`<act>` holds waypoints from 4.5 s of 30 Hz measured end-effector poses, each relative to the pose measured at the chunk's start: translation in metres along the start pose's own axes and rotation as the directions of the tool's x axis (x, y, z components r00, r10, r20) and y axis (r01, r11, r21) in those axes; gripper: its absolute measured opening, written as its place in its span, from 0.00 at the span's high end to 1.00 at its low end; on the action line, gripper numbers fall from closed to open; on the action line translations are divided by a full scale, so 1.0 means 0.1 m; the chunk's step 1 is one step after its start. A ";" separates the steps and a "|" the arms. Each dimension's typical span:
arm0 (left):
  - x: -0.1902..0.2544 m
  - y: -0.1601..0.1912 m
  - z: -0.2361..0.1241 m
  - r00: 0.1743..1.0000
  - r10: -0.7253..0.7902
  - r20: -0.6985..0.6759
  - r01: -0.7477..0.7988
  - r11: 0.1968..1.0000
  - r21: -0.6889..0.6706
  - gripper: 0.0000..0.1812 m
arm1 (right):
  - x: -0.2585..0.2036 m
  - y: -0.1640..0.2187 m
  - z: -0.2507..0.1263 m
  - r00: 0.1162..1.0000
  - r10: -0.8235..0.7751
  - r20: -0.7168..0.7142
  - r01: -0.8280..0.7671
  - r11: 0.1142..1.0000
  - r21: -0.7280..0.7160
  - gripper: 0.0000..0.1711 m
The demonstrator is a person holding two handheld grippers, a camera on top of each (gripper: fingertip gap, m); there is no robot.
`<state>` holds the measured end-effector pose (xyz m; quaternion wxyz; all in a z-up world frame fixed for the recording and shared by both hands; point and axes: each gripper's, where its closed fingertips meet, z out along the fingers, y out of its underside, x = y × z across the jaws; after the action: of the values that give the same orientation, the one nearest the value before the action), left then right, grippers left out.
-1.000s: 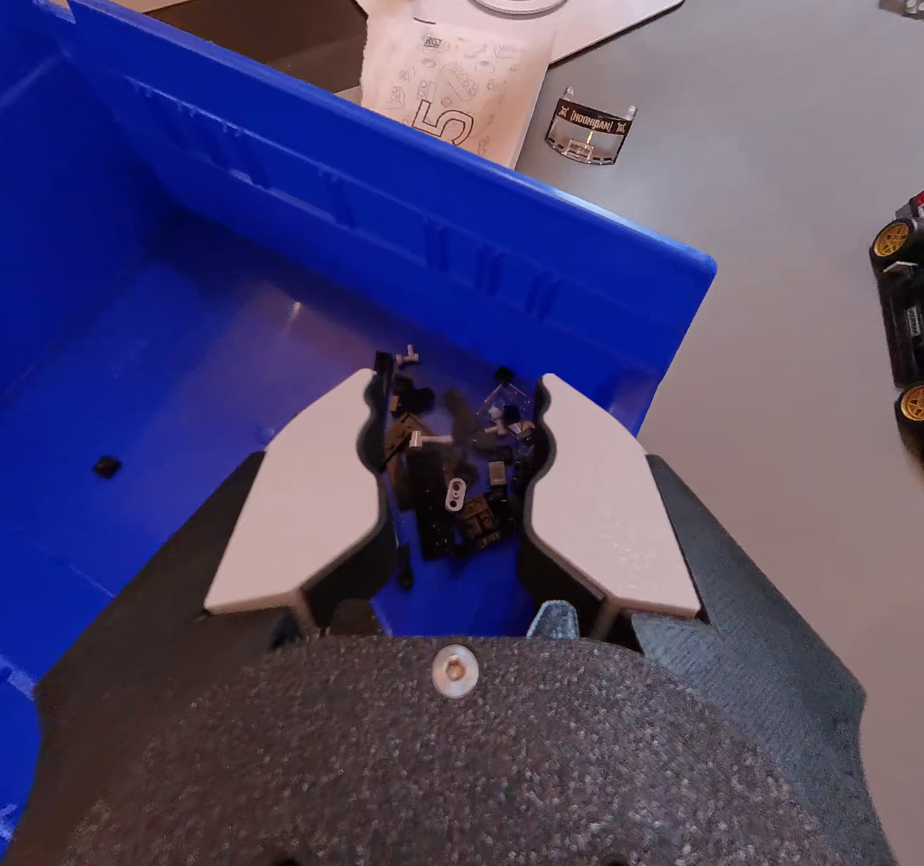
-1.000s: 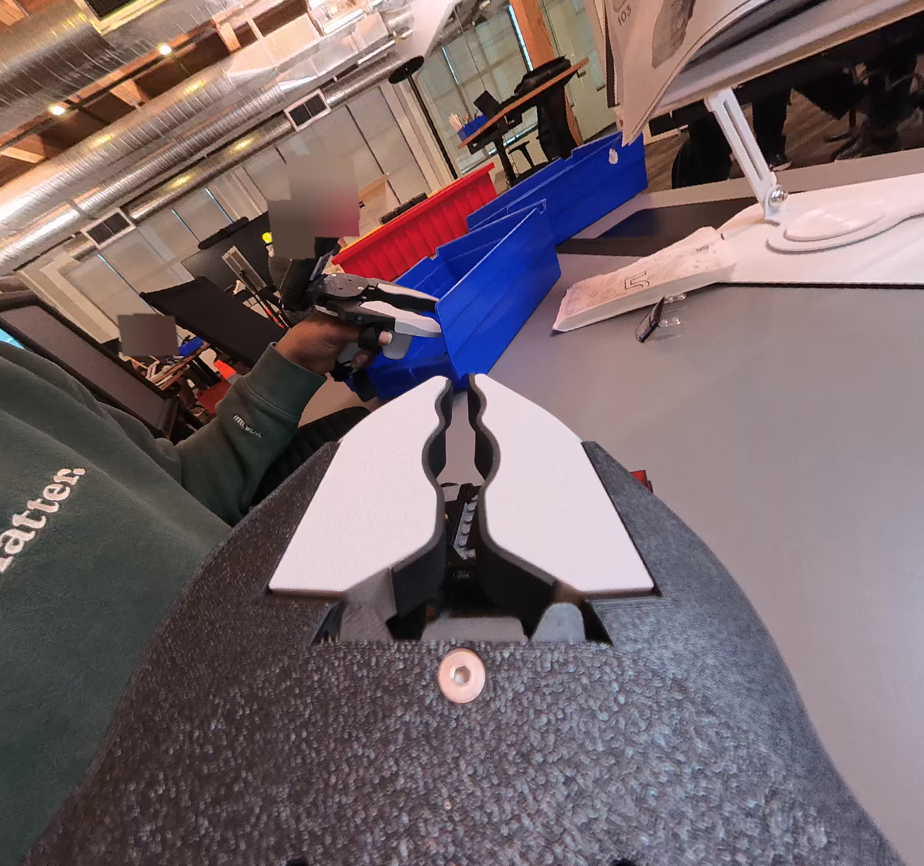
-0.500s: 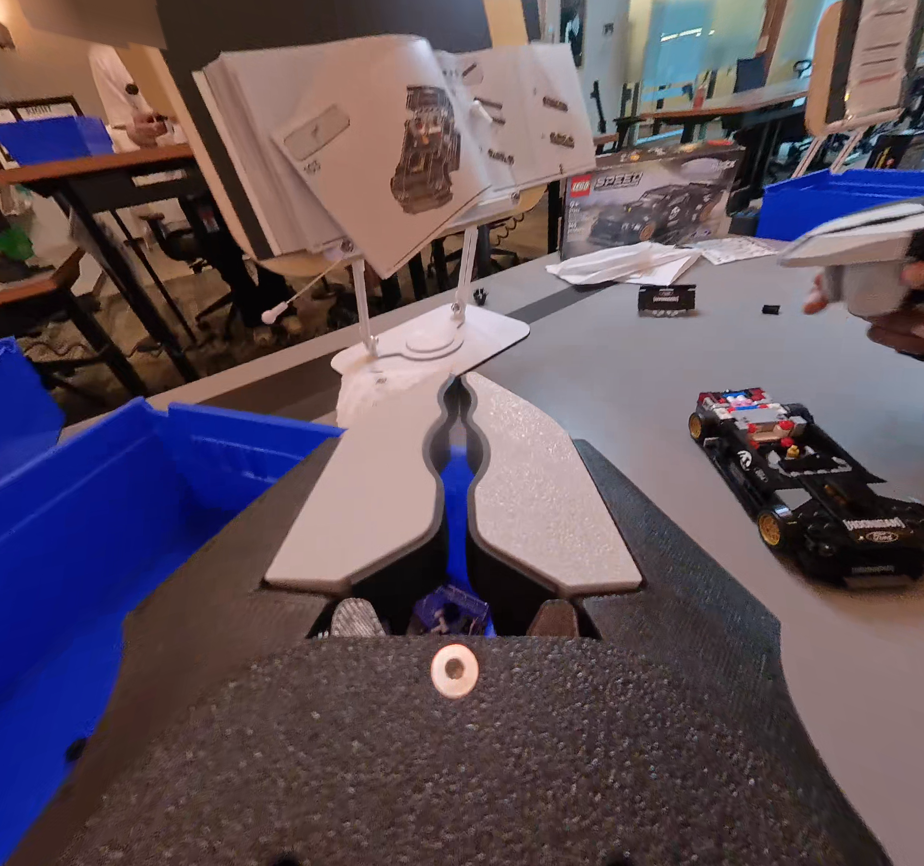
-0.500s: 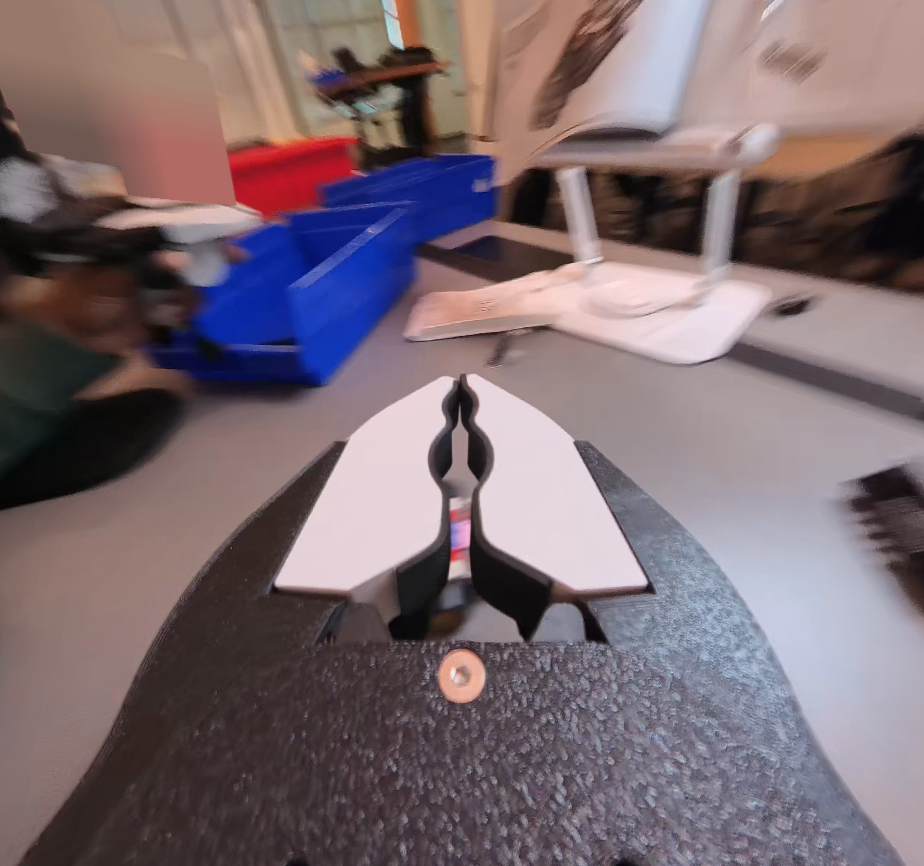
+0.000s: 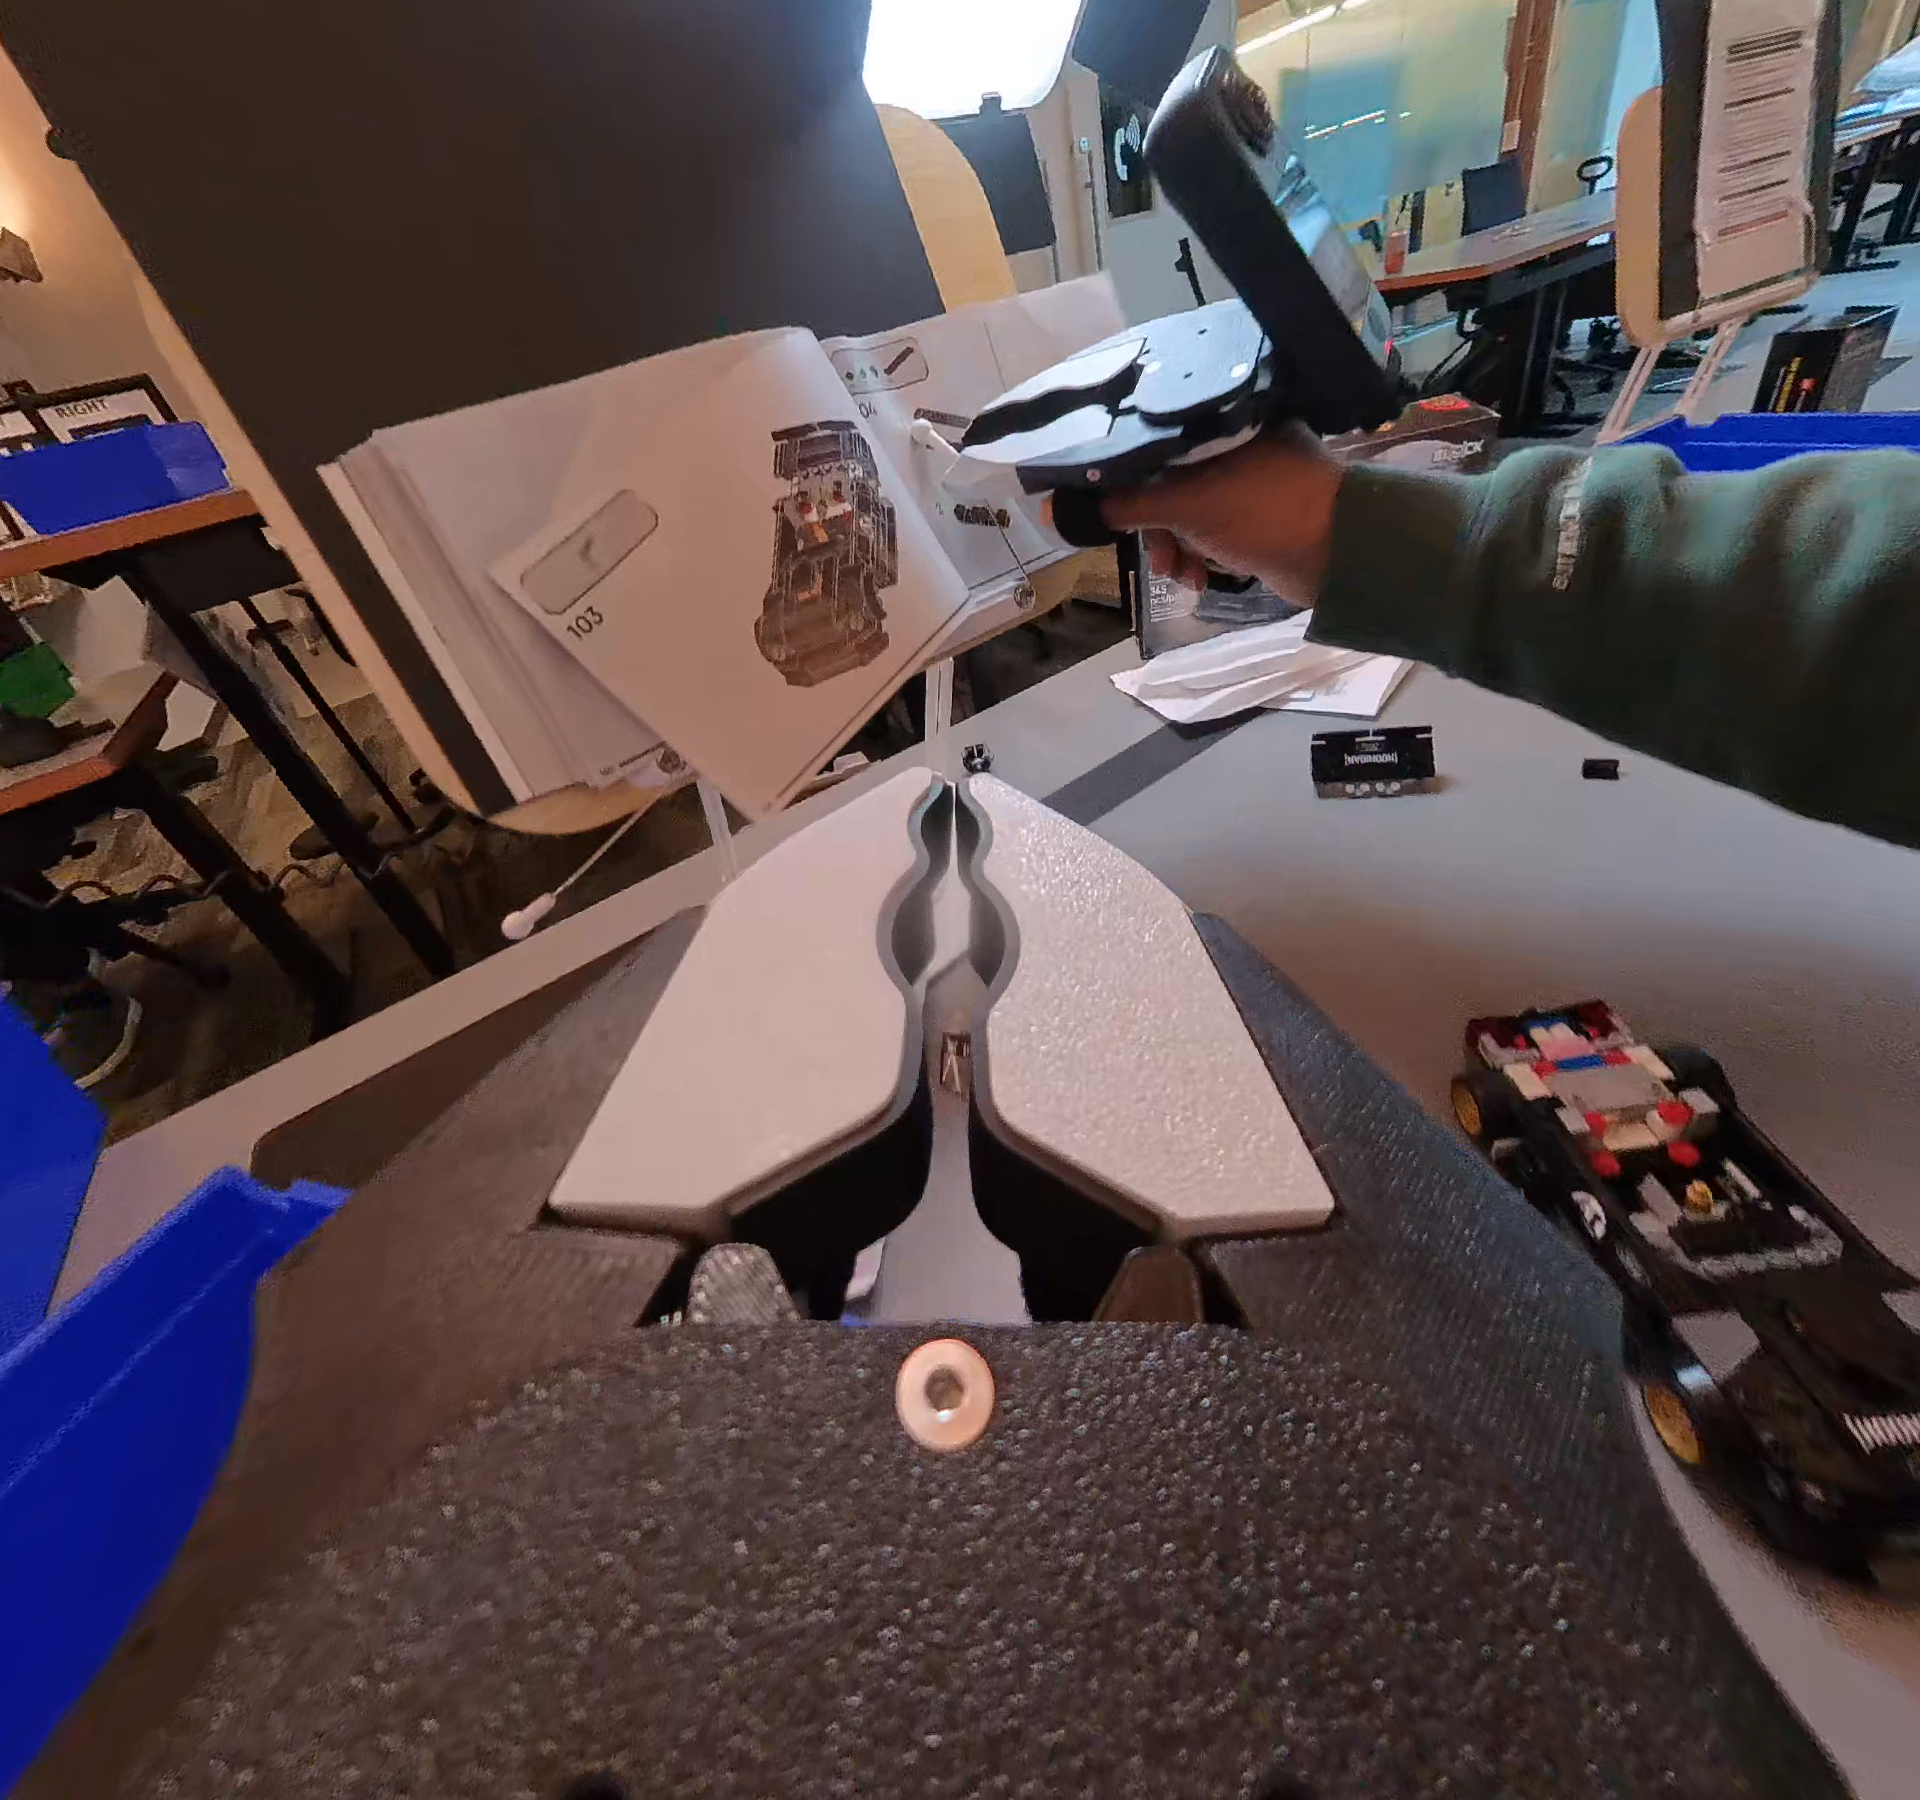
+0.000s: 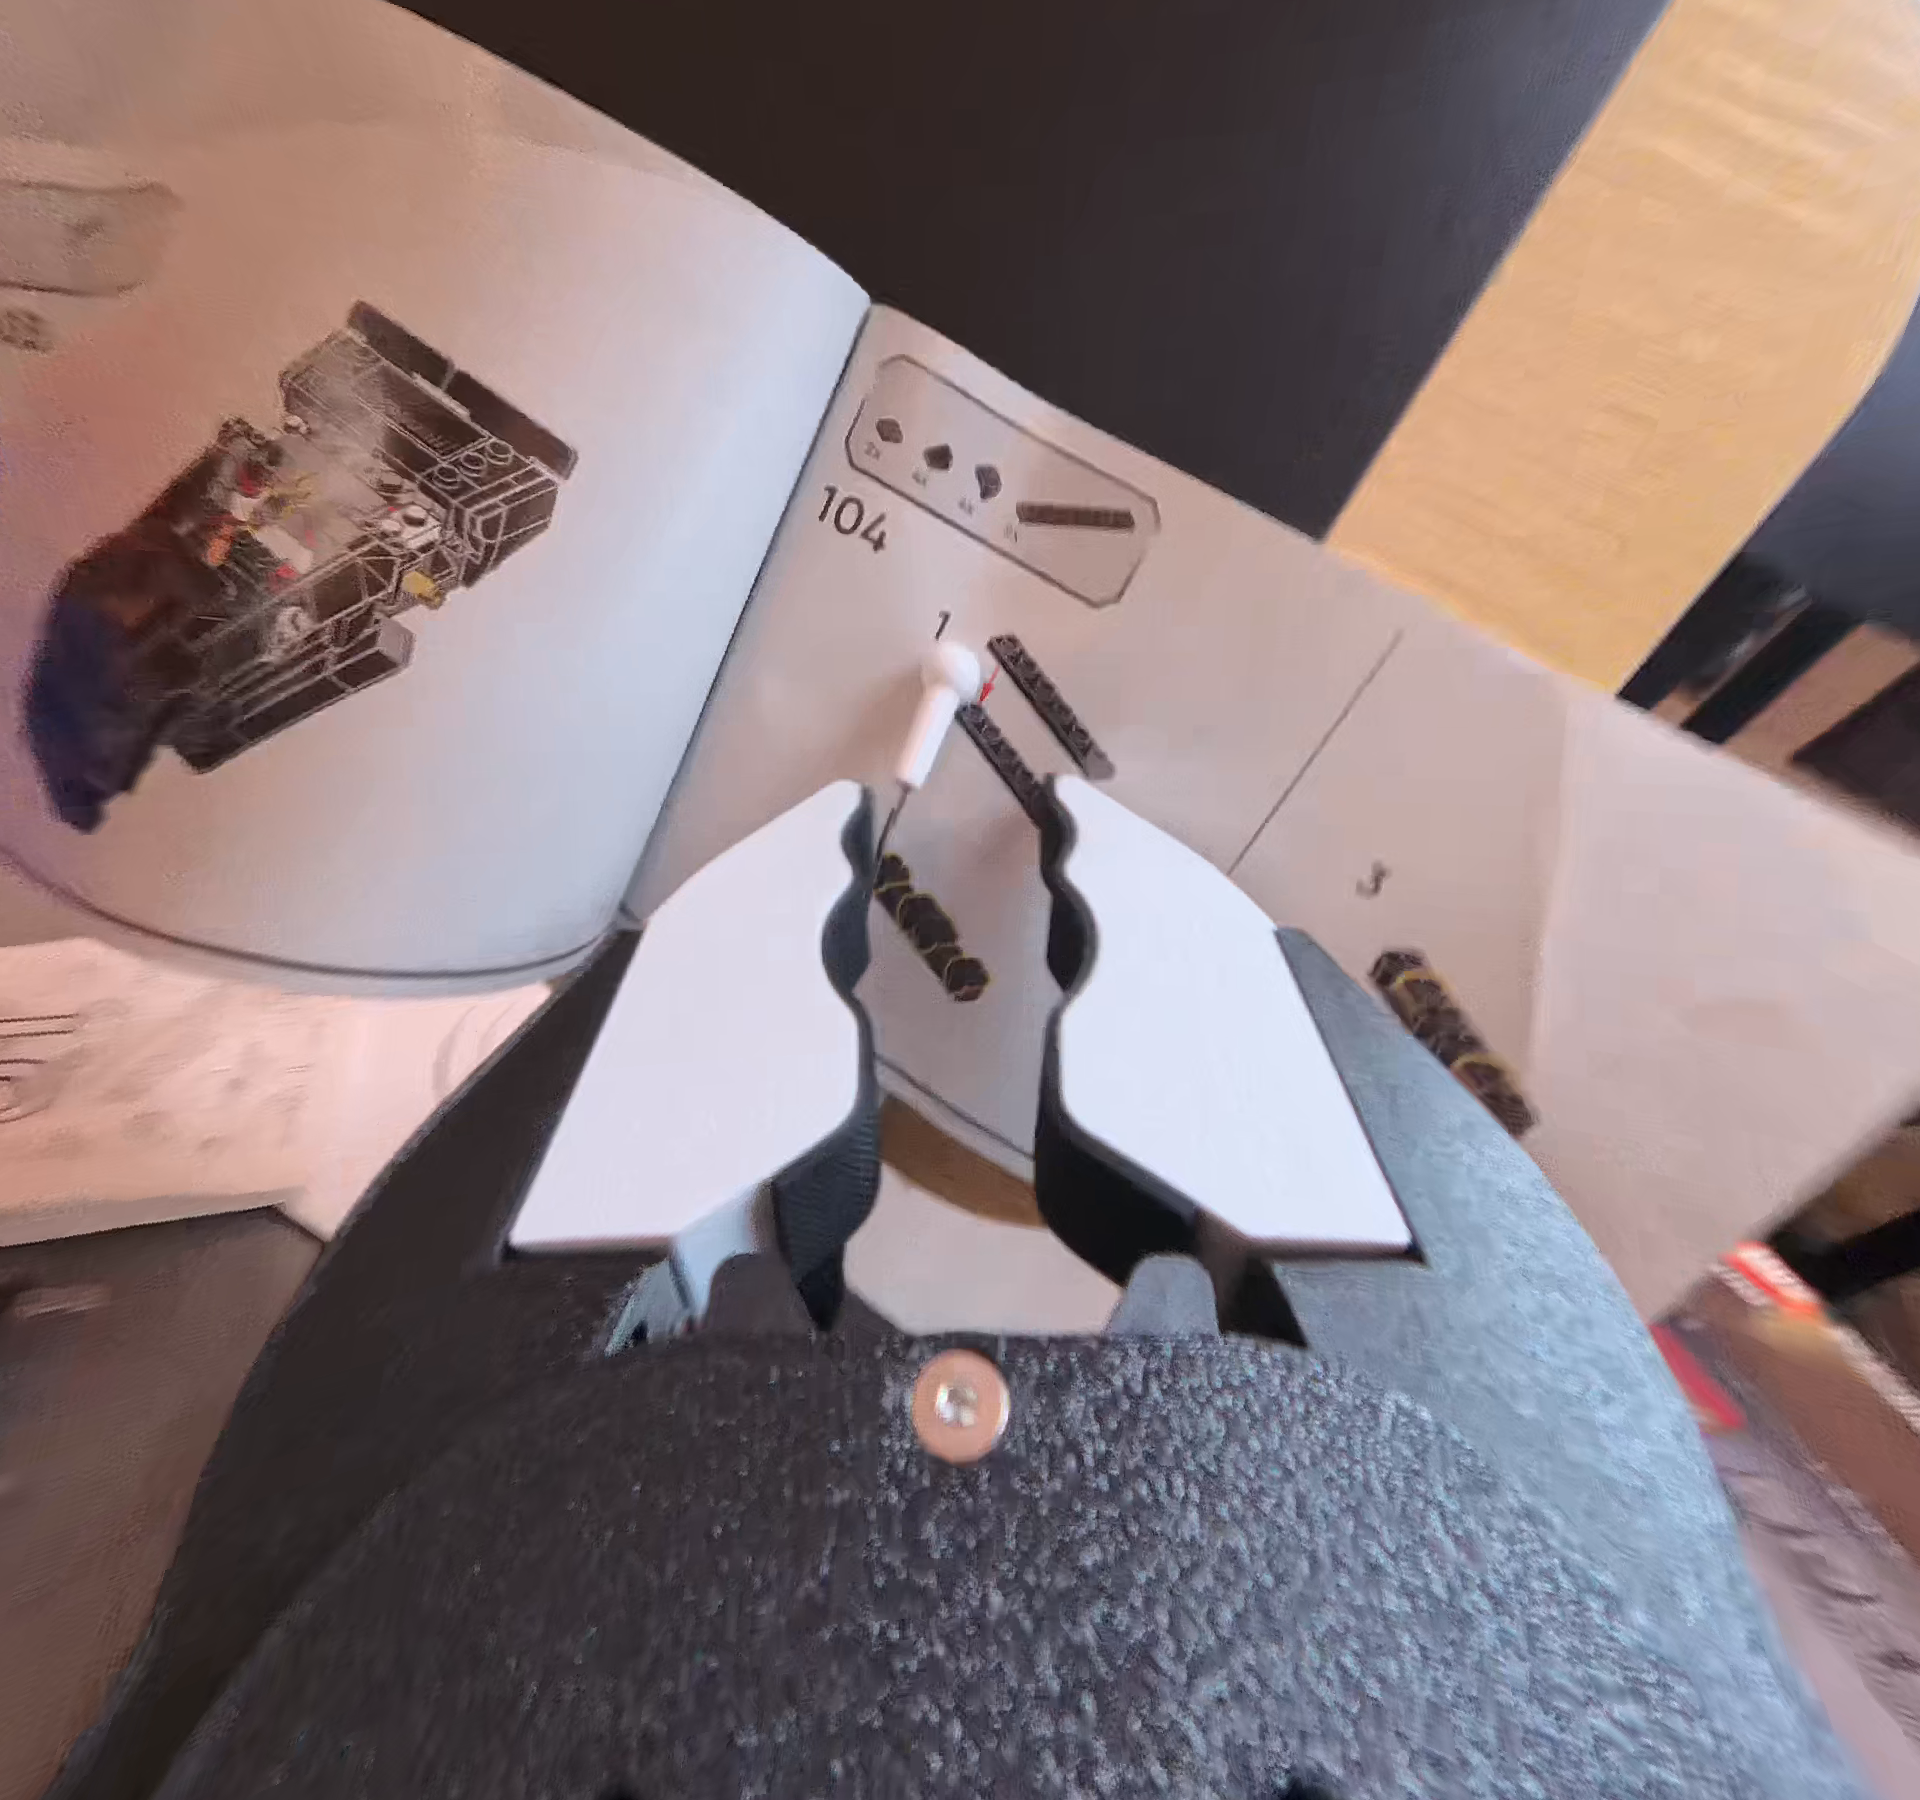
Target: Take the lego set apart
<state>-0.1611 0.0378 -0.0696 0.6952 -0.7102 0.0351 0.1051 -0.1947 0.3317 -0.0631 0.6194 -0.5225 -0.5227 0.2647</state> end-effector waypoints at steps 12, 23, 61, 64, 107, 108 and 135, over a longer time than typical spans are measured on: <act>0.33 0.18 1.23 0.809 -0.583 -0.077 0.580 0.812 -0.061 0.80 | 0.29 0.22 -0.19 0.947 0.320 -0.012 -0.318 0.943 0.094 0.94; -0.53 0.43 1.67 0.304 -0.939 -0.164 0.939 0.265 0.220 0.93 | 0.35 0.66 -0.39 0.749 0.662 0.020 -0.656 0.739 0.153 0.93; 0.74 -0.36 1.75 0.946 -0.177 -0.271 0.223 0.963 0.152 0.75 | -0.16 -0.62 -1.21 0.668 0.577 0.470 -0.691 0.715 0.105 1.00; 0.66 -0.52 1.64 0.885 -0.282 -0.370 0.355 0.924 0.143 0.67 | -0.19 -0.62 -1.23 0.633 0.562 0.532 -0.700 0.709 0.084 1.00; -0.85 -0.33 1.59 0.824 -0.503 -0.260 0.493 0.863 -0.108 0.98 | 0.30 -0.27 -1.25 0.988 0.123 0.098 -0.139 0.973 0.183 0.96; -0.89 -0.31 1.59 0.830 -0.500 -0.246 0.489 0.866 -0.109 0.98 | 0.05 -0.24 -1.16 0.981 0.097 0.168 -0.121 0.983 0.139 0.96; -1.54 -0.04 1.52 0.955 -0.296 -0.022 0.287 0.940 -0.185 0.93 | -0.70 -0.13 0.05 0.977 -0.062 0.205 0.100 0.978 -0.183 1.00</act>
<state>-0.3262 0.1746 -0.0364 0.6351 -0.7698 -0.0628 -0.0140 -0.2239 0.2684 -0.0773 0.5213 -0.5290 -0.6258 0.2382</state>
